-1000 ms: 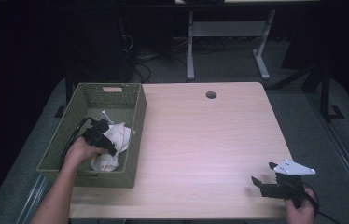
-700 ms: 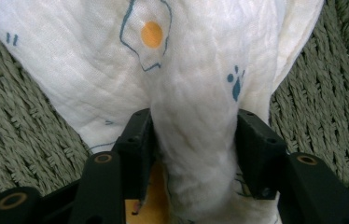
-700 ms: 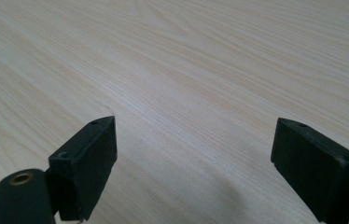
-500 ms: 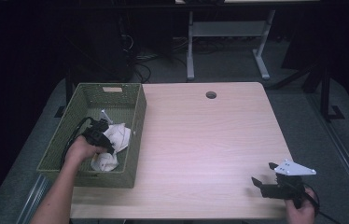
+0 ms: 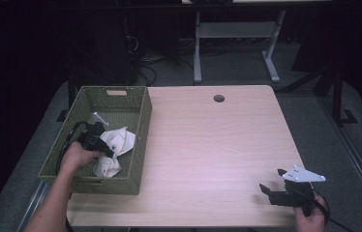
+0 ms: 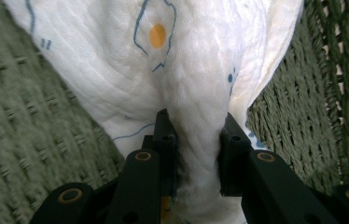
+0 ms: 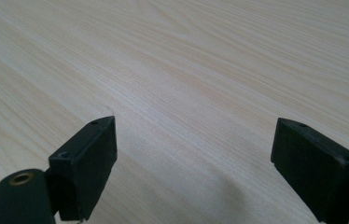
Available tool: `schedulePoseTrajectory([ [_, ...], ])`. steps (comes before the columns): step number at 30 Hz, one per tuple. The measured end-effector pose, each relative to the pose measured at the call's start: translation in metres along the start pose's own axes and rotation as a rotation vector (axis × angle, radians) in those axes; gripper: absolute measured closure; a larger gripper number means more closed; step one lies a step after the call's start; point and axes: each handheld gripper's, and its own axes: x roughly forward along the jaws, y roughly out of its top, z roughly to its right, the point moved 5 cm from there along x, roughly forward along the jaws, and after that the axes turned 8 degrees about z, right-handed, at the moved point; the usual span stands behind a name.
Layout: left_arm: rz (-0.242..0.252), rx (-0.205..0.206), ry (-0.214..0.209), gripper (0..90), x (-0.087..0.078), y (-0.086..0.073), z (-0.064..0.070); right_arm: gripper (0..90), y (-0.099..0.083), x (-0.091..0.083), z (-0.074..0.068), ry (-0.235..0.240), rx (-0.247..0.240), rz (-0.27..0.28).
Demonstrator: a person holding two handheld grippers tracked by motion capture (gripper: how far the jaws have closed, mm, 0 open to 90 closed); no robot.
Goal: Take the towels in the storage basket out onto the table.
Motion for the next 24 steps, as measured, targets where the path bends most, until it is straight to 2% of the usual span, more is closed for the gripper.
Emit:
schedulePoseTrajectory([
  [3, 0.024, -0.008, -0.002, 73.3, -0.008, -0.001, -0.005, 14.0, 0.000, 0.001, -0.001, -0.002, -0.005, -0.005],
  [7, 0.063, -0.030, -0.018, 73.2, -0.018, -0.002, -0.006, 14.0, 0.000, 0.002, -0.001, 0.001, -0.013, -0.008],
  [9, 0.077, -0.027, -0.023, 73.2, -0.023, -0.003, -0.005, 14.0, 0.000, 0.001, -0.001, -0.002, -0.006, -0.007],
  [12, 0.118, -0.028, -0.050, 73.2, -0.033, -0.001, -0.003, 14.0, 0.000, -0.001, 0.000, -0.006, -0.001, -0.008],
  [17, 0.147, -0.028, -0.066, 73.2, -0.045, 0.002, -0.001, 14.0, 0.001, 0.000, -0.001, -0.005, -0.005, -0.005],
  [20, 0.165, -0.028, -0.088, 73.2, -0.049, 0.003, 0.001, 14.0, 0.001, 0.000, -0.002, -0.006, -0.009, -0.007],
  [21, 0.167, -0.027, -0.112, 73.2, -0.050, 0.003, 0.002, 14.0, 0.002, 0.000, -0.001, -0.007, -0.007, -0.005],
  [24, 0.165, -0.027, -0.124, 73.1, -0.049, 0.001, 0.003, 14.0, 0.001, 0.000, 0.001, -0.006, 0.000, -0.006],
])
